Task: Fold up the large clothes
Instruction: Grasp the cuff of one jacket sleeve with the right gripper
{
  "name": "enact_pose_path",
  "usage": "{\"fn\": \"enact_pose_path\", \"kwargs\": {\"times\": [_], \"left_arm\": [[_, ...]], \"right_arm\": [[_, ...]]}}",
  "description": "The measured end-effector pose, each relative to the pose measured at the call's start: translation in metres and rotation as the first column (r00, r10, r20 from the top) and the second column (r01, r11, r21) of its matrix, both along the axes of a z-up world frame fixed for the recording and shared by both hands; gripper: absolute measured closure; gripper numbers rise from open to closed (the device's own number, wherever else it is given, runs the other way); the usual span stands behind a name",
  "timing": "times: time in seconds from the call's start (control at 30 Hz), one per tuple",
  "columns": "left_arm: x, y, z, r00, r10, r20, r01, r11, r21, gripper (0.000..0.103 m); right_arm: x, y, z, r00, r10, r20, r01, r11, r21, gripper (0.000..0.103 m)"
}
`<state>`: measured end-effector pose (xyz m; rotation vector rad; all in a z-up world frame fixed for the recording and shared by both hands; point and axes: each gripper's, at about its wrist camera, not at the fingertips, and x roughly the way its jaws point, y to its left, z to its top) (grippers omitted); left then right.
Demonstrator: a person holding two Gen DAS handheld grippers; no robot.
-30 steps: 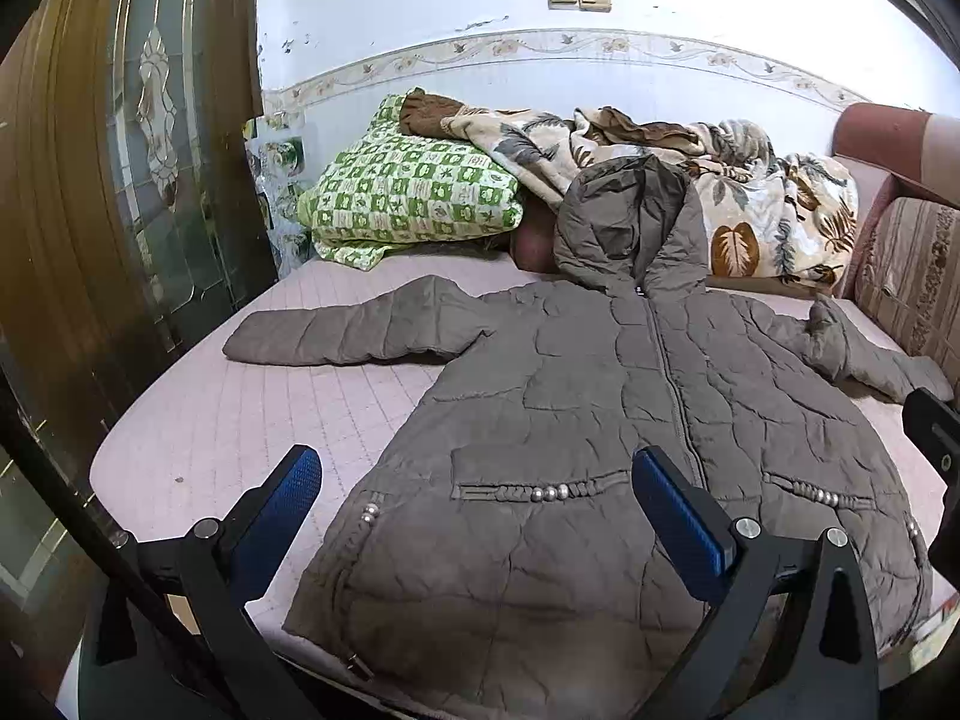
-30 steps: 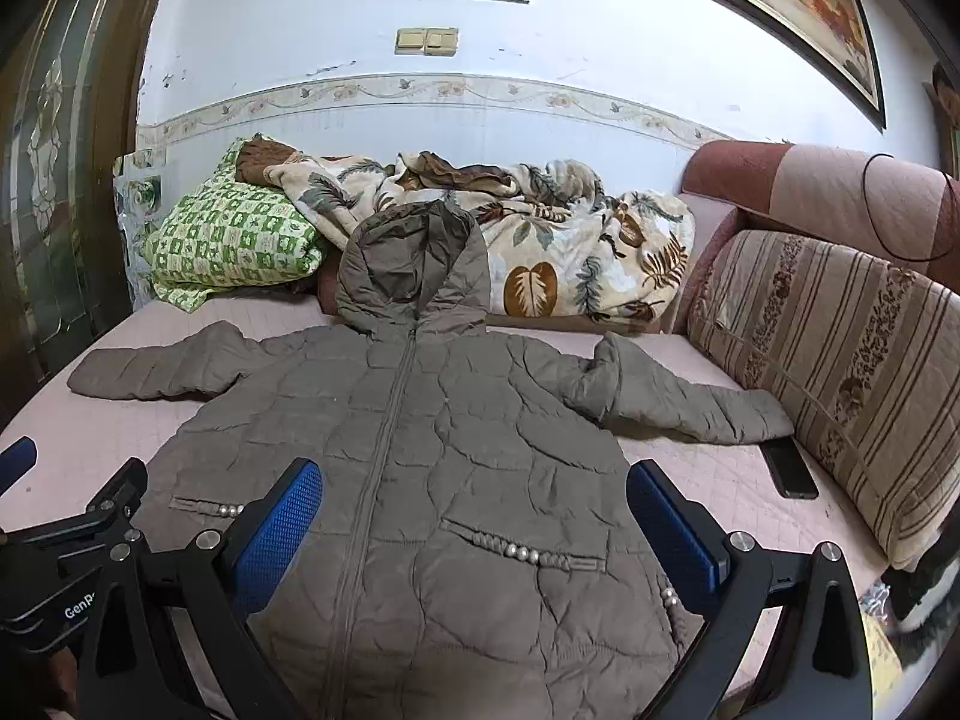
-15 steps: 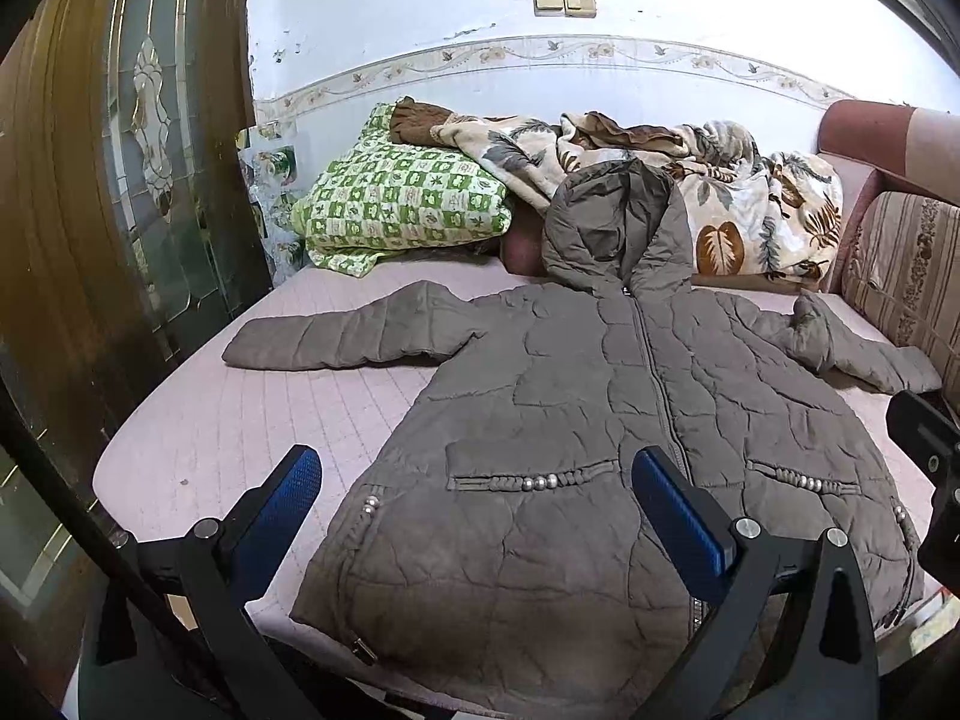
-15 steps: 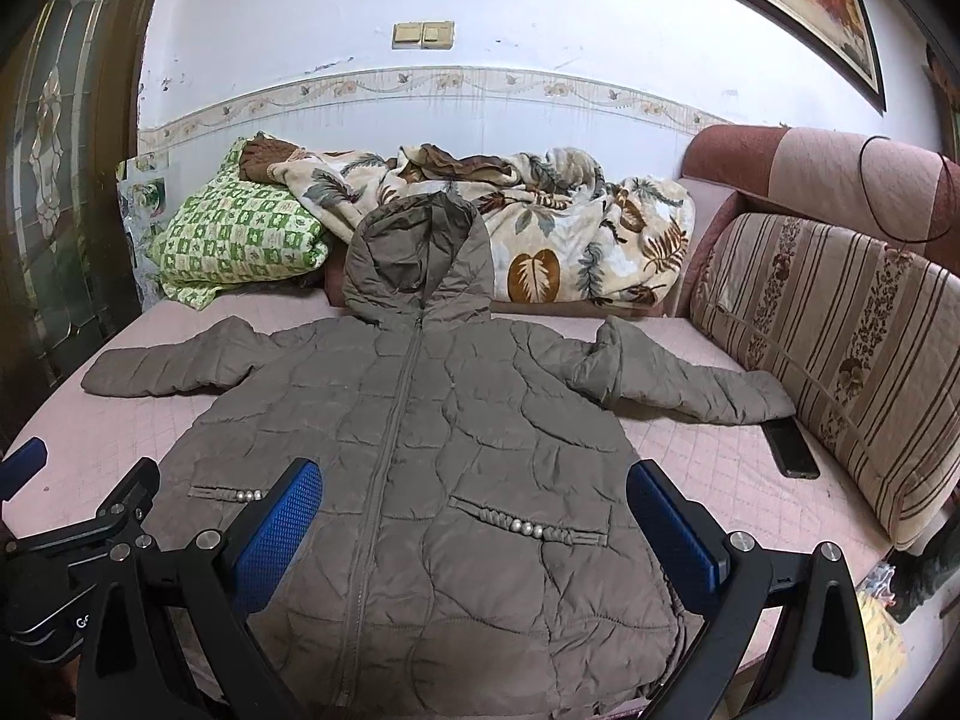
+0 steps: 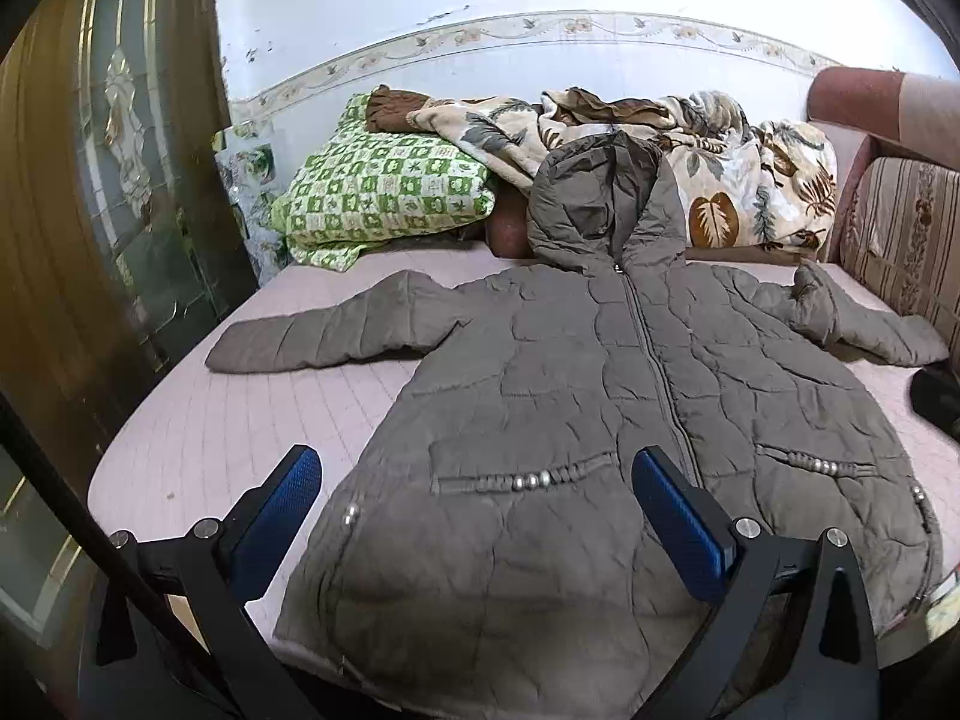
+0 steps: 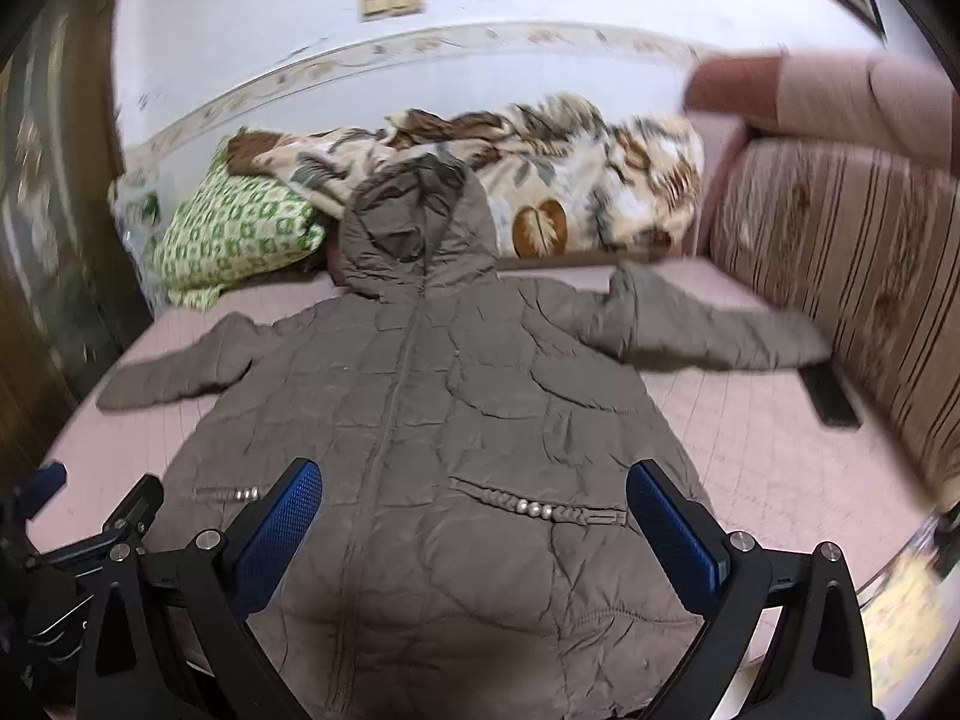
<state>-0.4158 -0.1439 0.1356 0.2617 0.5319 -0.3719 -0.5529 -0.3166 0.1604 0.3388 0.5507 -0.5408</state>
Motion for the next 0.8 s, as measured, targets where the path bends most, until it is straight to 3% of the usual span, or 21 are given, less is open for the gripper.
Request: {"fn": "enact_pose_path", "kwargs": {"times": [0.13, 0.27, 0.33, 0.4, 0.47, 0.57, 0.63, 0.7, 0.8], "left_arm": [[0.032, -0.023, 0.001, 1.000, -0.016, 0.011, 0.016, 1.000, 0.017, 0.000], [0.078, -0.060, 0.003, 0.999, -0.038, 0.013, 0.037, 0.999, 0.004, 0.000], [0.100, -0.079, -0.004, 0.999, -0.045, 0.010, 0.045, 0.999, 0.016, 0.000], [0.123, -0.095, -0.020, 0.997, -0.065, -0.027, 0.066, 0.998, 0.014, 0.000], [0.138, -0.100, -0.036, 0.996, -0.067, -0.062, 0.068, 0.998, 0.012, 0.000], [0.159, -0.100, -0.053, 0.990, -0.052, -0.130, 0.055, 0.998, 0.021, 0.000], [0.169, -0.096, -0.057, 0.993, -0.037, -0.116, 0.039, 0.999, 0.017, 0.000], [0.180, -0.093, -0.062, 0.992, -0.013, -0.124, 0.017, 0.999, 0.031, 0.002], [0.193, -0.088, -0.071, 0.984, 0.000, -0.178, 0.004, 1.000, 0.022, 0.009]], "right_arm": [[-0.013, -0.065, -0.009, 0.996, -0.081, 0.035, 0.075, 0.986, 0.147, 0.000], [-0.036, -0.160, -0.021, 0.968, -0.221, 0.119, 0.177, 0.937, 0.301, 0.000], [-0.050, -0.214, -0.029, 0.933, -0.325, 0.152, 0.249, 0.893, 0.376, 0.006], [-0.062, -0.263, -0.041, 0.894, -0.410, 0.182, 0.290, 0.837, 0.464, 0.032], [-0.065, -0.302, -0.051, 0.869, -0.465, 0.168, 0.324, 0.792, 0.518, 0.042], [-0.069, -0.353, -0.078, 0.827, -0.538, 0.162, 0.355, 0.723, 0.592, 0.045], [-0.069, -0.379, -0.096, 0.799, -0.576, 0.171, 0.344, 0.672, 0.656, 0.050], [-0.066, -0.402, -0.117, 0.769, -0.625, 0.132, 0.376, 0.609, 0.698, 0.056], [-0.054, -0.420, -0.133, 0.743, -0.664, 0.082, 0.414, 0.553, 0.723, 0.056]]}}
